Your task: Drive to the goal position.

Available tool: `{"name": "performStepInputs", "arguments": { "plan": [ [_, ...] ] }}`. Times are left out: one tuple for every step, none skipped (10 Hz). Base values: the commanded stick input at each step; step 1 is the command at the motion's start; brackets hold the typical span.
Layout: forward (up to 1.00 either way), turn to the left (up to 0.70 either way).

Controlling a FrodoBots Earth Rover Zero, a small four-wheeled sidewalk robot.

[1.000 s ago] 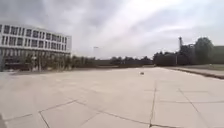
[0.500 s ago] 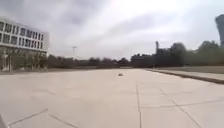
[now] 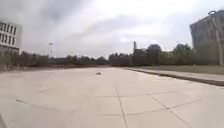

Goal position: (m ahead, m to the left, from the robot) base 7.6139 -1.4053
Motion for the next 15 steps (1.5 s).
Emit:
{"name": "performStepInputs", "arguments": {
  "plan": [
    [0.7,0.0],
    [0.7,0.0],
    [0.7,0.0],
    [0.7,0.0],
    [0.7,0.0],
    [0.7,0.0],
    [0.7,0.0],
    [0.7,0.0],
    [0.7,0.0],
    [0.7,0.0],
    [0.7,0.0],
    [0.7,0.0],
    [0.7,0.0],
    [0.7,0.0],
    [0.7,0.0]
  ]
}}
